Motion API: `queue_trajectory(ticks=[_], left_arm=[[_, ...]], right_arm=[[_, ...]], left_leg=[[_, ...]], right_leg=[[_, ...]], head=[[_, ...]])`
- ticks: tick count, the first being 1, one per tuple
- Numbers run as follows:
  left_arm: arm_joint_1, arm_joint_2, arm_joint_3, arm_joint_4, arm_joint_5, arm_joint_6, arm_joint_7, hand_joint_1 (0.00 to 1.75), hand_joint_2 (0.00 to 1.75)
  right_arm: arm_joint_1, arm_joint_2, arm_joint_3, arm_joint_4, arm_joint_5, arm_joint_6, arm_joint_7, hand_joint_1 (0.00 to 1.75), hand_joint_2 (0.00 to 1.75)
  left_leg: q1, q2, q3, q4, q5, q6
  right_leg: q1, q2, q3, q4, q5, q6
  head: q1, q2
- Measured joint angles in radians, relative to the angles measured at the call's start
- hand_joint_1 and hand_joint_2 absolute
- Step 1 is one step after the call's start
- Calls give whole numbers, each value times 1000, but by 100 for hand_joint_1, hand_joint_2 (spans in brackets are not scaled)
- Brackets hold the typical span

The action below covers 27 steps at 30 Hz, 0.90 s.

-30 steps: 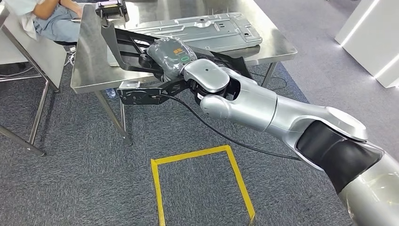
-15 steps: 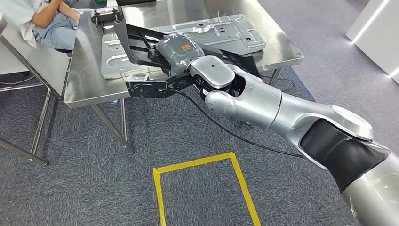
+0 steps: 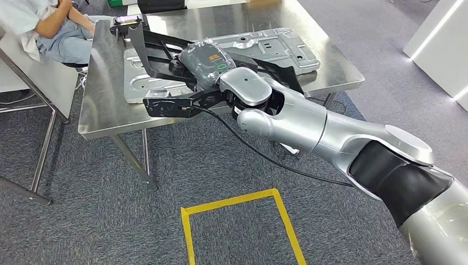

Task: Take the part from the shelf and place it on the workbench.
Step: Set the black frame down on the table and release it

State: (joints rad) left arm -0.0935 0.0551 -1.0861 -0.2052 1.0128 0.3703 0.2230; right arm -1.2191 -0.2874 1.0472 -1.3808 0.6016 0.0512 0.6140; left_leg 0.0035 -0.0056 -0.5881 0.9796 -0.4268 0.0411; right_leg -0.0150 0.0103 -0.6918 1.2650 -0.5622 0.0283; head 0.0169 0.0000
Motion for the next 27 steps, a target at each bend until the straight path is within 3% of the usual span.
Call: queue_trajectory(ticks=[1,2,3,5,7,10,12,15,16,17,18,20,22,24,27], left_arm=[[0,0,0,0,0,0,0,0,175],[-1,0,0,0,0,0,0,0,175],[0,-1,0,0,0,0,0,0,175],[2,-2,0,0,0,0,4,0,175],[1,-2,0,0,-3,0,11,0,175],[-2,-3,0,0,-7,2,20,0,175],[-2,-5,0,0,-8,3,21,0,175],[-3,-7,0,0,-8,3,22,0,175],[-3,-7,0,0,-8,3,22,0,175],[-2,-7,0,0,-8,3,22,0,175],[-1,-7,0,0,-8,3,22,0,175],[3,-6,0,0,-8,4,22,0,175],[4,-4,0,1,-8,5,23,0,175],[3,-4,0,1,-8,6,24,0,175],[2,-7,0,1,-9,6,24,0,175]], right_arm=[[5,0,0,1,0,0,0,175,175],[9,0,0,2,0,0,0,175,175],[11,0,0,4,0,0,0,175,175],[12,0,0,7,2,-4,1,175,175],[17,3,0,12,8,-11,0,175,175],[31,10,0,17,20,-19,-2,175,175],[33,14,0,22,26,-22,-2,175,175],[41,20,0,29,30,-24,-4,175,175],[46,22,0,32,30,-24,-4,175,175],[51,23,0,35,30,-24,-5,175,175],[53,25,0,39,30,-25,-5,175,175],[53,27,0,46,31,-26,-6,175,175],[53,29,0,51,34,-28,-10,175,175],[56,32,0,55,36,-30,-16,175,175],[56,34,0,59,39,-31,-21,175,175]], left_leg=[[1,-1,9,1,-9,-1],[2,-3,20,3,-19,-3],[4,-5,32,5,-30,-5],[7,-9,52,17,-56,-16],[6,-12,59,29,-79,-31],[7,-11,66,37,-93,-49],[9,-7,37,93,-101,-57],[9,-2,-79,257,-145,-65],[9,-2,-110,285,-157,-64],[9,-2,-127,282,-153,-62],[7,-2,-129,248,-127,-57],[-1,-2,-105,129,-30,-36],[-12,-2,-82,50,24,-16],[-19,-2,-70,30,24,-4],[-11,-1,-33,7,26,5]], right_leg=[[-3,-1,-28,25,-7,4],[-7,-2,-40,16,4,8],[-10,-3,-36,-26,37,11],[-15,-8,-9,-151,131,16],[-11,-10,9,-215,173,5],[-8,-9,20,-217,165,-23],[-11,-7,35,-221,158,-35],[-8,-5,55,-224,139,-45],[-6,-4,64,-224,131,-46],[-3,-2,76,-223,122,-47],[0,-1,89,-223,112,-47],[5,1,117,-224,92,-46],[6,3,133,-230,78,-41],[5,4,142,-230,76,-31],[6,0,132,-190,62,-18]], head=[[0,0],[0,0],[0,0],[0,0],[-1,0],[-3,0],[-5,0],[-6,0],[-6,0],[-6,0],[-6,0],[-5,0],[-5,0],[-4,0],[-1,0]])
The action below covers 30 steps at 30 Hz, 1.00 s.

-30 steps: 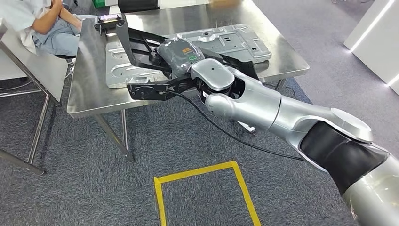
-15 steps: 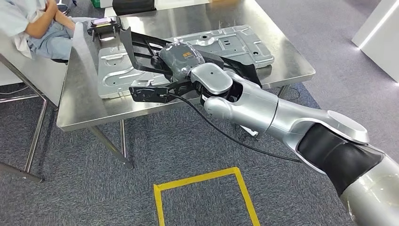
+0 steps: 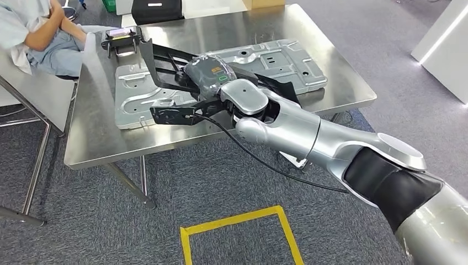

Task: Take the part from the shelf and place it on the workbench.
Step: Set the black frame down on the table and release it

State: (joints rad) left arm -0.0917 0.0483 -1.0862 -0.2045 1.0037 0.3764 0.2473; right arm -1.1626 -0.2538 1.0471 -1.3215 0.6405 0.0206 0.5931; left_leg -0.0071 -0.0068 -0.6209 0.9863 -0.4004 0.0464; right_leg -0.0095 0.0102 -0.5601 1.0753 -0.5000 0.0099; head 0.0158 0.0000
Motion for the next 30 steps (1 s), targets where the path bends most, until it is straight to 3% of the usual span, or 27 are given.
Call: queue_trajectory(ticks=[3,5,6,8,10,15,17,19,21,22,25,26,27,30], left_arm=[[-2,-1,0,0,-1,0,0,0,175],[-3,-2,0,0,-1,0,0,0,175],[-3,-3,0,0,-2,-1,0,0,175],[0,-4,0,0,-1,-1,0,0,175],[1,-6,0,0,-1,-1,-2,0,175],[-1,-6,0,0,0,-3,-6,0,175],[-1,-8,0,0,1,-4,-6,0,175],[-2,-9,0,0,2,-4,-6,0,175],[-3,-9,0,0,2,-4,-5,0,175],[-2,-9,0,0,3,-5,-5,0,175],[3,-7,0,0,3,-6,-4,0,175],[4,-6,0,0,3,-6,-4,0,175],[3,-5,0,0,3,-6,-4,0,175],[1,-4,0,0,3,-6,-3,0,175]], right_arm=[[-1,0,0,5,6,0,-2,175,175],[8,0,0,8,7,0,-2,175,175],[12,0,0,10,7,1,-3,175,175],[13,0,0,14,9,2,-3,175,175],[12,0,0,18,12,5,-4,175,175],[13,0,0,21,13,10,-4,175,175],[9,0,-1,22,14,11,-5,175,175],[6,0,-1,24,14,14,-7,175,175],[10,0,-1,26,14,16,-9,175,175],[12,1,-1,27,14,16,-9,175,175],[11,4,-1,28,14,17,-12,175,175],[9,6,-1,29,14,17,-12,175,175],[9,8,-1,30,14,18,-13,175,175],[10,9,-1,32,14,18,-13,175,175]], left_leg=[[3,0,22,-3,-14,5],[5,-3,37,0,-32,3],[6,-5,47,4,-42,0],[10,-8,65,15,-68,-9],[11,-10,75,29,-92,-22],[10,-10,78,50,-110,-45],[13,-5,34,127,-124,-53],[15,-1,-47,250,-161,-61],[16,0,-110,316,-183,-62],[15,0,-120,302,-168,-59],[4,0,-81,123,-32,-30],[-1,-1,-65,73,-7,-21],[-5,-1,-55,43,6,-13],[-5,-2,-25,14,1,-3]], right_leg=[[-2,-2,-103,158,-52,10],[-7,-3,-160,209,-68,18],[-10,-4,-166,187,-49,22],[-17,-7,-143,74,42,28],[-16,-9,-121,-11,93,22],[-14,-6,-104,-24,90,-10],[-18,-5,-90,-29,85,-19],[-17,-3,-76,-33,74,-24],[-15,-2,-57,-33,58,-25],[-13,-1,-45,-33,49,-24],[-6,1,-5,-36,21,-22],[-5,3,3,-38,13,-18],[-4,4,10,-39,9,-13],[-2,3,25,-33,6,2]], head=[[2,0],[2,0],[3,0],[3,0],[2,0],[-2,0],[-4,0],[-6,0],[-6,0],[-6,0],[-6,0],[-6,0],[-6,0],[-4,0]])
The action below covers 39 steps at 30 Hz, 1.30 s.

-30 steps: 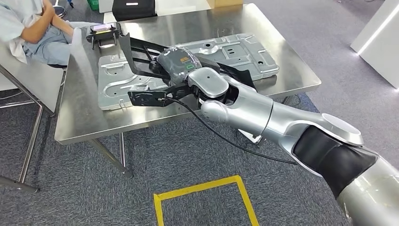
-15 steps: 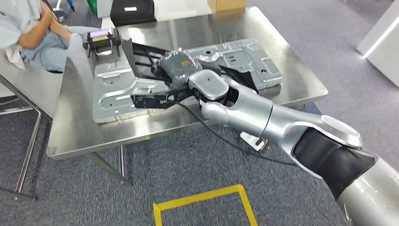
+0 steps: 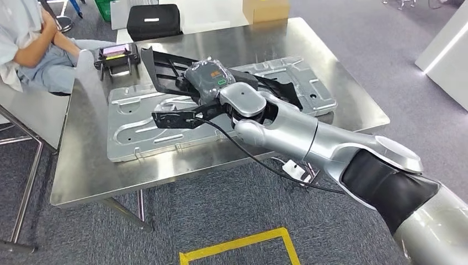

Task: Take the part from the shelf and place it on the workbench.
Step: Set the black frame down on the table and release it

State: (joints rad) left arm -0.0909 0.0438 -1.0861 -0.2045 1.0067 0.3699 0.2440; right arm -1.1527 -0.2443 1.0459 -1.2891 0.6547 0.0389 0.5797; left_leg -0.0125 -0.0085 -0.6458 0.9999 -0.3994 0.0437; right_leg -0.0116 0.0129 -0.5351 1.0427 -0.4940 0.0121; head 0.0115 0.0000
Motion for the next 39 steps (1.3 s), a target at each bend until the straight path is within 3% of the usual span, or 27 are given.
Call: queue_trajectory(ticks=[2,5,6,7,8,10,12,15,17,20,22,23,25,27,29,32,34,36,37,38,39], left_arm=[[0,-1,0,0,0,0,0,0,175],[-1,-2,0,0,0,-1,0,0,175],[-2,-2,0,0,0,-1,0,0,175],[-2,-2,0,0,0,-1,0,0,175],[-2,-2,0,0,0,-2,0,0,175],[0,-3,0,0,0,-4,0,0,175],[0,-4,0,0,0,-5,1,0,175],[-2,-3,0,0,1,-6,0,0,175],[-2,-4,0,0,2,-6,0,0,175],[-3,-4,0,0,3,-6,0,0,175],[-3,-4,0,0,3,-6,0,0,175],[-3,-4,0,0,3,-6,0,0,175],[1,-4,0,0,3,-6,0,0,175],[2,-2,0,0,2,-7,0,0,175],[1,-1,0,0,1,-6,0,0,175],[1,-1,0,0,-1,-6,0,0,175],[0,-2,0,0,-1,-6,0,0,175],[-2,-2,0,0,-1,-6,0,0,175],[-2,-2,0,0,-1,-7,0,0,175],[-2,-2,0,0,-1,-7,0,0,175],[-1,-2,0,0,0,-7,0,0,175]], right_arm=[[-5,0,0,1,0,0,0,175,175],[-6,0,0,4,1,3,-2,175,175],[-3,0,0,6,1,4,-3,175,175],[0,0,0,7,1,6,-5,175,175],[2,0,0,9,1,8,-7,175,175],[2,1,0,14,1,12,-11,175,175],[2,6,1,21,1,14,-19,175,175],[5,20,1,31,0,14,-31,175,175],[4,26,1,37,0,13,-35,175,175],[8,34,1,45,0,13,-40,175,175],[14,38,1,52,0,13,-42,175,175],[16,40,1,55,0,13,-42,175,175],[17,42,1,61,0,13,-42,175,175],[17,45,1,67,0,12,-45,175,175],[20,47,1,73,-1,12,-50,175,175],[24,48,1,80,-3,11,-56,175,175],[22,48,1,85,-3,11,-58,175,175],[29,48,1,90,-8,7,-62,175,175],[36,48,1,93,-13,3,-66,175,175],[45,48,1,97,-20,-4,-72,175,175],[53,48,1,101,-27,-12,-77,175,175]], left_leg=[[4,0,26,-11,-2,5],[5,1,44,-13,-18,11],[6,0,50,-11,-26,11],[6,-2,58,-9,-35,10],[6,-5,67,-6,-44,8],[6,-9,87,3,-66,1],[4,-11,94,8,-83,-10],[4,-11,95,20,-94,-28],[6,-6,76,64,-112,-39],[15,0,-32,233,-167,-55],[17,2,-86,278,-167,-56],[17,2,-88,249,-138,-54],[15,2,-54,122,-41,-44],[6,2,-23,30,-1,-31],[-2,2,-9,4,-8,-17],[3,1,29,-21,-2,0],[6,2,47,-26,-10,6],[5,1,60,-25,-24,10],[5,0,69,-24,-32,10],[5,-1,81,-24,-42,10],[5,-3,94,-22,-52,8]], right_leg=[[-1,-3,-20,50,-24,6],[-2,-5,-129,214,-89,13],[-2,-5,-160,244,-96,15],[-4,-5,-175,242,-84,17],[-6,-6,-173,205,-50,19],[-8,-9,-143,82,43,21],[-5,-11,-122,6,82,13],[-4,-9,-108,-6,78,-12],[-8,-9,-93,-11,71,-24],[-9,-7,-73,-14,55,-30],[-8,-6,-56,-14,39,-29],[-8,-5,-43,-14,30,-28],[-8,-5,-18,-16,11,-25],[-9,-3,0,-23,-2,-17],[-9,-2,15,-30,-4,-4],[-6,-4,20,-3,-13,10],[-7,-6,-33,91,-48,14],[-7,-7,-119,211,-93,18],[-7,-7,-151,243,-101,20],[-7,-7,-168,241,-91,21],[-8,-8,-169,205,-58,22]], head=[[4,0],[7,0],[7,0],[8,0],[8,0],[8,0],[7,0],[5,0],[2,0],[-2,0],[-2,0],[-2,0],[-1,0],[-2,0],[-2,0],[-1,0],[0,0],[0,0],[0,0],[0,0],[0,0]])
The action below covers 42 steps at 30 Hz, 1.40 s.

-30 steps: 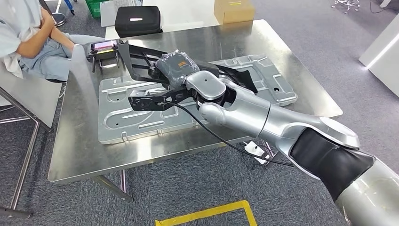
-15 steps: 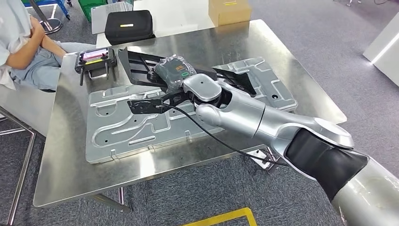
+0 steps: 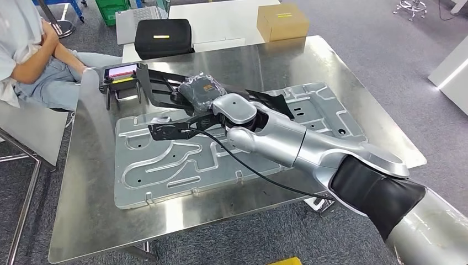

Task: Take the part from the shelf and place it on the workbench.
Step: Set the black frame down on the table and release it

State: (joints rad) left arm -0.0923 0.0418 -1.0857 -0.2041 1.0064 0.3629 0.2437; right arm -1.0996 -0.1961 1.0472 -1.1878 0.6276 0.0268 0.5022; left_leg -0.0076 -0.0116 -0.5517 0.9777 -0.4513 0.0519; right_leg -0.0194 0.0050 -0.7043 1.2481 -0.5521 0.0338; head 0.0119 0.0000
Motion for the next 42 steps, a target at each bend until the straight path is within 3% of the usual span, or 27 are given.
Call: queue_trajectory(ticks=[2,4,6,8,16,24,28,29,33,42], left_arm=[[3,-1,0,0,4,-1,-3,0,175],[3,-3,1,0,13,1,-14,0,175],[1,-3,7,0,26,9,-39,0,175],[3,-3,16,0,38,23,-74,0,175],[-1,-3,46,0,50,37,-110,0,175],[3,-3,54,0,58,29,-113,0,175],[4,-5,68,0,67,30,-123,0,175],[4,-6,70,0,69,31,-124,0,175],[4,-9,79,0,76,44,-128,0,0],[4,-10,98,0,82,40,-131,0,0]], right_arm=[[14,0,0,12,-11,-21,-15,175,175],[29,-1,0,29,-19,-44,-33,175,175],[49,-1,0,42,-24,-60,-49,175,175],[67,-4,-1,54,-27,-71,-56,175,175],[96,-9,-4,81,-27,-82,-59,175,175],[100,-9,-14,93,-27,-82,-58,175,175],[107,-14,-24,94,-30,-81,-58,0,0],[110,-15,-26,94,-31,-81,-58,0,0],[121,-21,-35,94,-32,-81,-55,0,0],[130,-34,-52,93,-32,-80,-50,0,0]], left_leg=[[0,-2,24,7,-23,-5],[-2,-5,30,18,-41,-15],[-3,-7,26,26,-52,-24],[-2,-7,27,27,-58,-26],[-1,-5,39,6,-62,-25],[-1,-5,39,6,-59,-36],[-1,-5,41,7,-59,-36],[-1,-5,41,7,-59,-36],[-1,-5,41,7,-59,-36],[-1,-5,41,8,-60,-36]], right_leg=[[1,-2,25,-129,104,-3],[4,-4,39,-212,159,-13],[7,-5,39,-219,162,-23],[8,-2,40,-216,168,-28],[11,8,40,-217,160,-34],[11,6,45,-217,162,-36],[10,6,47,-219,163,-35],[10,6,47,-219,164,-35],[10,6,48,-220,164,-35],[10,6,50,-223,164,-35]], head=[[-1,0],[-3,0],[-5,0],[-6,0],[-6,0],[-6,0],[-6,0],[-6,0],[-6,0],[-6,0]])
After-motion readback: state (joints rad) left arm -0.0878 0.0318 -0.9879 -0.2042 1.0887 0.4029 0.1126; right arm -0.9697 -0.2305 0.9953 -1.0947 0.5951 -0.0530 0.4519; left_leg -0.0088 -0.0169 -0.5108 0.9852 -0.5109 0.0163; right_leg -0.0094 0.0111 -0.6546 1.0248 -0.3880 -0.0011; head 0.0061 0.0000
